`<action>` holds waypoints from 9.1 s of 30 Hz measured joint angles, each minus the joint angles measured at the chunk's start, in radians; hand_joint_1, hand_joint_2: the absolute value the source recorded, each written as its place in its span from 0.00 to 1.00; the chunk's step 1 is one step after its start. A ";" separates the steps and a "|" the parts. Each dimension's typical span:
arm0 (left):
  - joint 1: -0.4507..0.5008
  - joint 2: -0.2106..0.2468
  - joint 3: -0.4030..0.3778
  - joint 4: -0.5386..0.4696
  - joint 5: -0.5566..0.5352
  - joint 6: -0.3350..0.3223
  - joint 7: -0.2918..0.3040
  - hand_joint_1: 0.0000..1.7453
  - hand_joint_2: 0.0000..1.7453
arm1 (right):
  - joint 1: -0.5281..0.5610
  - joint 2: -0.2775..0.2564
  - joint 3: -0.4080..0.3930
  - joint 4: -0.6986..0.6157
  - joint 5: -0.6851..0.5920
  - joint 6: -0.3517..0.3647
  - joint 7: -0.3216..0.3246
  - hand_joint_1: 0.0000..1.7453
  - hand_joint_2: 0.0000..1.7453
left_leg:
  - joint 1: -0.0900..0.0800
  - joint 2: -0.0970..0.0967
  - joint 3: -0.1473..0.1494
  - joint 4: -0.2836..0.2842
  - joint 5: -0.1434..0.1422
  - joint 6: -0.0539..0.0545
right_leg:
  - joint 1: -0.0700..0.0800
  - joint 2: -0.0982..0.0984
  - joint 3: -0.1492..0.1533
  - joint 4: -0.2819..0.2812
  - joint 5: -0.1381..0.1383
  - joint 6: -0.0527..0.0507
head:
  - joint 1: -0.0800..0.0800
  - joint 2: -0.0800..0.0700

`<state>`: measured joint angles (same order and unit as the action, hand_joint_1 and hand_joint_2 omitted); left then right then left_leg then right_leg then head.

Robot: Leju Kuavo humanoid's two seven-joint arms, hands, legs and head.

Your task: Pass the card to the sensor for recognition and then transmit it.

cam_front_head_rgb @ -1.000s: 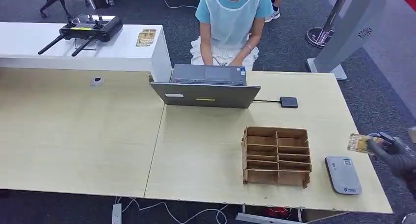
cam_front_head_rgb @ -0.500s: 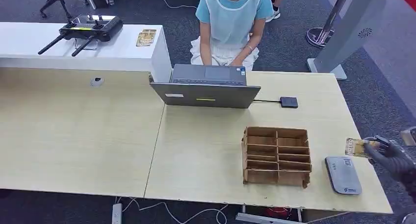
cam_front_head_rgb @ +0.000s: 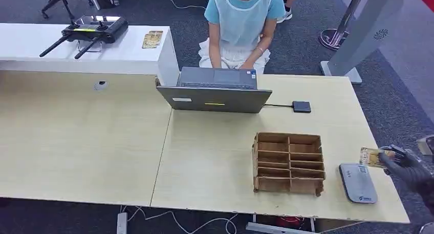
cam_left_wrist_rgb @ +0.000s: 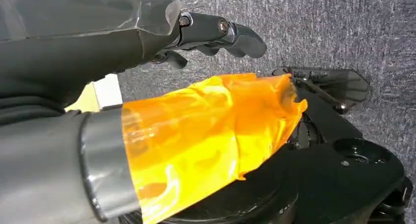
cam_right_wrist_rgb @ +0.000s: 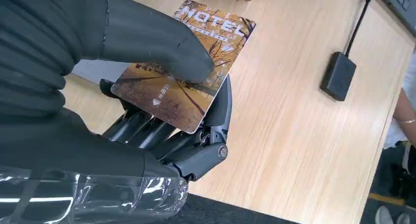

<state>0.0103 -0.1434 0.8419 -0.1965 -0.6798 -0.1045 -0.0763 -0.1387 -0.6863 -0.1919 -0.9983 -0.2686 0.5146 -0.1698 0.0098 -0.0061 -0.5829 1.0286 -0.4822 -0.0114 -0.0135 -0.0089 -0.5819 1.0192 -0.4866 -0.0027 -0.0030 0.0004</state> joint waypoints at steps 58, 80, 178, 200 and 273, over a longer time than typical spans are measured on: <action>-0.002 0.000 0.017 0.000 -0.056 -0.003 0.015 0.00 0.00 | 0.063 -0.003 0.051 0.074 0.153 -0.047 0.013 1.00 1.00 | 0.000 0.000 0.000 0.000 0.000 0.000 | 0.000 0.000 0.000 0.000 0.000 0.000 | 0.000 0.000; -0.002 0.000 0.025 0.000 -0.058 -0.007 0.015 0.00 0.00 | 0.051 -0.001 0.051 0.076 0.194 -0.084 0.045 1.00 1.00 | 0.000 0.000 0.000 0.000 0.000 0.000 | 0.000 0.000 0.000 0.000 0.000 0.000 | 0.000 0.000; -0.047 -0.002 0.073 0.000 -0.202 -0.056 0.021 0.00 0.00 | -1.132 0.598 0.869 0.485 1.260 -0.565 0.247 1.00 1.00 | 0.001 0.001 -0.001 0.000 0.004 -0.003 | 0.001 0.002 -0.002 0.003 0.003 -0.002 | 0.000 0.000; -0.047 -0.001 0.073 0.000 -0.206 -0.054 0.021 0.00 0.00 | -1.132 0.597 0.869 0.526 1.276 -0.609 0.267 0.00 1.00 | 0.001 0.001 -0.001 0.000 0.004 -0.003 | 0.001 0.002 -0.002 0.003 0.003 -0.002 | 0.000 0.000; -0.017 -0.044 0.215 -0.003 -0.204 -0.002 0.019 0.00 0.00 | 0.542 0.386 0.053 -1.002 1.343 -0.914 0.127 0.00 1.00 | 0.000 0.001 0.001 -0.001 -0.002 -0.001 | 0.000 0.000 0.001 -0.001 -0.002 0.000 | 0.000 0.000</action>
<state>-0.0071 -0.1873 1.0571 -0.1999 -0.8839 -0.1061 -0.0569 0.4029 -0.3002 -0.1389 -2.0004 1.0741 -0.3998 -0.0429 0.0103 -0.0056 -0.5822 1.0277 -0.4843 -0.0123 -0.0132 -0.0087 -0.5809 1.0184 -0.4882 -0.0024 -0.0027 0.0004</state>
